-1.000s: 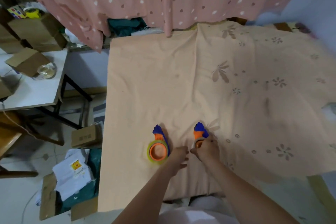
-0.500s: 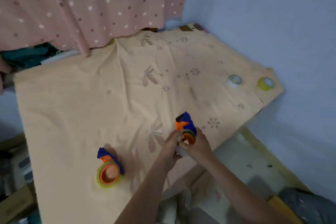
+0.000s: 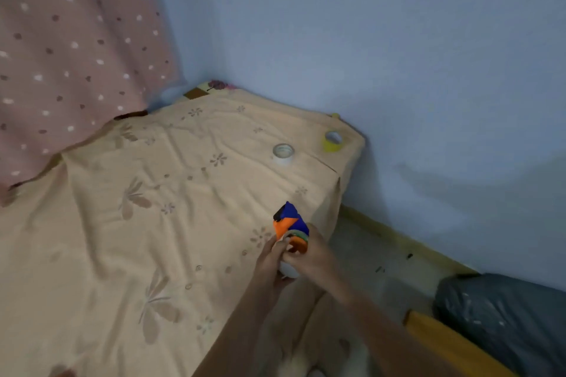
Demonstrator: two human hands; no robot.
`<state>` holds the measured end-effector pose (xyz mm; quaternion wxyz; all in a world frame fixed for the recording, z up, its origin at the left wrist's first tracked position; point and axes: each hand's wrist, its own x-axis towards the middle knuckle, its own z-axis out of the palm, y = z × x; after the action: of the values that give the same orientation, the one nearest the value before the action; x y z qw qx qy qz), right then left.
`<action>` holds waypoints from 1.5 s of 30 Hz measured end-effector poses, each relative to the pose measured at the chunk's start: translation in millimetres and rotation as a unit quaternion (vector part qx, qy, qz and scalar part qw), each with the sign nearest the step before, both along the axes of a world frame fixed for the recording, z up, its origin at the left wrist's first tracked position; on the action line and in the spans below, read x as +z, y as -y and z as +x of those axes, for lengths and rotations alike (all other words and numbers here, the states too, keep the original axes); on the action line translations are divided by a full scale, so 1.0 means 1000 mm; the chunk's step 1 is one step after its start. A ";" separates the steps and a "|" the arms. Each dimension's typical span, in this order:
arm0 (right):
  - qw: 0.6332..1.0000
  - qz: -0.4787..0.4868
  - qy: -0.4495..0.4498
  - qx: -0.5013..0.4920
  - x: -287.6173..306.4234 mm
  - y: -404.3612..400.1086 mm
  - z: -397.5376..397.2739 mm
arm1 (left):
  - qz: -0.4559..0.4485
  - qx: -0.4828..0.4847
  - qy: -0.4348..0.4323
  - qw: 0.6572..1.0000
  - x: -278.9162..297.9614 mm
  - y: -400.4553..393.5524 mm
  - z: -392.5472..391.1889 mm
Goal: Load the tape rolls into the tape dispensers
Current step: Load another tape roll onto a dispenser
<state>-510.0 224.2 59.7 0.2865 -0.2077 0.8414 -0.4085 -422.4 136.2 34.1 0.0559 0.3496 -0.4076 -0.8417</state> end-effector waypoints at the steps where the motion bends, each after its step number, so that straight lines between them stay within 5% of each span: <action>1: 1.000 -0.011 0.005 -0.012 0.004 -0.009 -0.012 | 0.008 -0.011 -0.007 1.000 0.003 -0.006 -0.013; 16: 0.998 -0.021 0.027 -0.050 0.008 0.014 -0.183 | 0.043 -0.014 0.038 0.998 0.011 0.015 -0.197; 26: 0.996 0.014 0.036 0.086 0.005 0.095 -0.341 | 0.007 0.010 0.014 1.000 -0.004 0.104 -0.326; 36: 0.983 0.000 0.038 0.182 -0.007 0.186 -0.462 | 0.041 0.171 0.025 0.984 -0.001 0.175 -0.399; 42: 0.955 -0.031 0.237 0.172 -0.008 0.240 -0.509 | 0.063 0.267 0.023 0.961 -0.005 0.200 -0.439; 45: 0.944 -0.032 0.252 0.212 -0.009 0.257 -0.522 | 0.074 0.298 0.014 0.952 -0.006 0.203 -0.448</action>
<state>-1031.7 -33.3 50.7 0.5624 -0.2807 0.6646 -0.4040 -870.7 -66.4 28.0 0.2726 0.4696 -0.2222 -0.8098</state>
